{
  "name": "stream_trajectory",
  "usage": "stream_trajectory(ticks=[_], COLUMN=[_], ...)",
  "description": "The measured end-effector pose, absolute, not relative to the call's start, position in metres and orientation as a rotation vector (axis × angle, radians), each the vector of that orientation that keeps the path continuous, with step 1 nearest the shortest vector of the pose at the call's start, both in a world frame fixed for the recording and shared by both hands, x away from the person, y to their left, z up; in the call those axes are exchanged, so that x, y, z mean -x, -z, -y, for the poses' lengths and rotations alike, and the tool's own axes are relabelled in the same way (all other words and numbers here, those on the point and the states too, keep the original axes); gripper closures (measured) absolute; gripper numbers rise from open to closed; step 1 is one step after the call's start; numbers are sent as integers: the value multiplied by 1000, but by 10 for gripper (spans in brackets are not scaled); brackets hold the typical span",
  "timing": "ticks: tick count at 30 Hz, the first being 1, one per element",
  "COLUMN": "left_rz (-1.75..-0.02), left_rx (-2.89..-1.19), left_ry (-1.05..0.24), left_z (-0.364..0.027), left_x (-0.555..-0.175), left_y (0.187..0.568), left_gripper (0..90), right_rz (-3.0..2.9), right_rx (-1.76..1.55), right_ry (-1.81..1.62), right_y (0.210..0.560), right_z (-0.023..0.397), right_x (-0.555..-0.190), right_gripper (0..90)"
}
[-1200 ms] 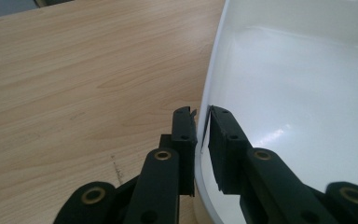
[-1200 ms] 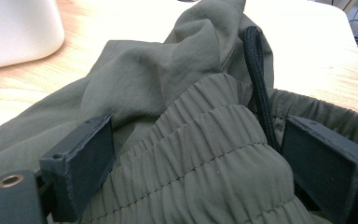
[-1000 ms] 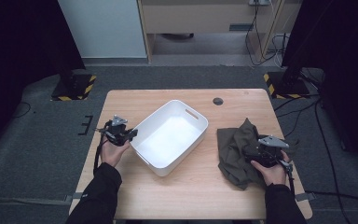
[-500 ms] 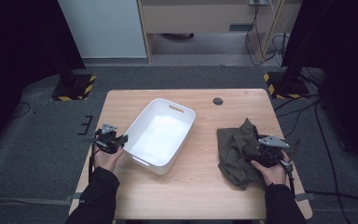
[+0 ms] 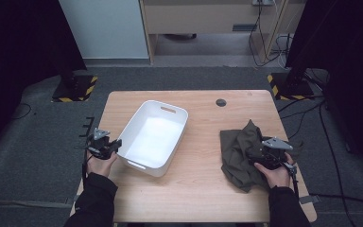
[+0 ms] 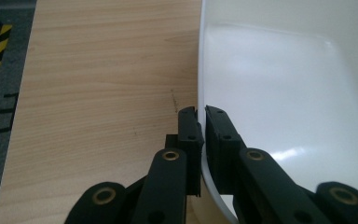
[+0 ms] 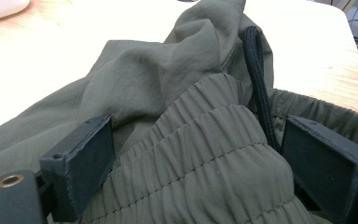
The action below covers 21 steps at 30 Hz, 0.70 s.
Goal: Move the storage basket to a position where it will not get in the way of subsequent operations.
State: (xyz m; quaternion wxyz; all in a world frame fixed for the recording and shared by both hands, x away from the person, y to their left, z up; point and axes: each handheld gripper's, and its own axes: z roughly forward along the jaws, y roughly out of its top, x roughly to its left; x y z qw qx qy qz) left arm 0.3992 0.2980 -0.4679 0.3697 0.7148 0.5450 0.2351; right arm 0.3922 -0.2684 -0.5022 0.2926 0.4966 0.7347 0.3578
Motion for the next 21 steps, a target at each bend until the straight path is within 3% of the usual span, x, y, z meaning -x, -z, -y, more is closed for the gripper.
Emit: stream_trajectory(ticks=[12, 21], left_rz=[-1443, -1547], left_rx=[-1838, -1756], left_ry=[-573, -647], left_z=[-298, -313], left_x=[-402, -388], left_y=[466, 462], left_gripper=[864, 869], right_rz=[-1957, -1958], right_rx=[-1324, -1324], right_ry=[-952, -950], right_y=[502, 502], right_z=[268, 268], right_x=[-392, -391], right_gripper=[104, 104])
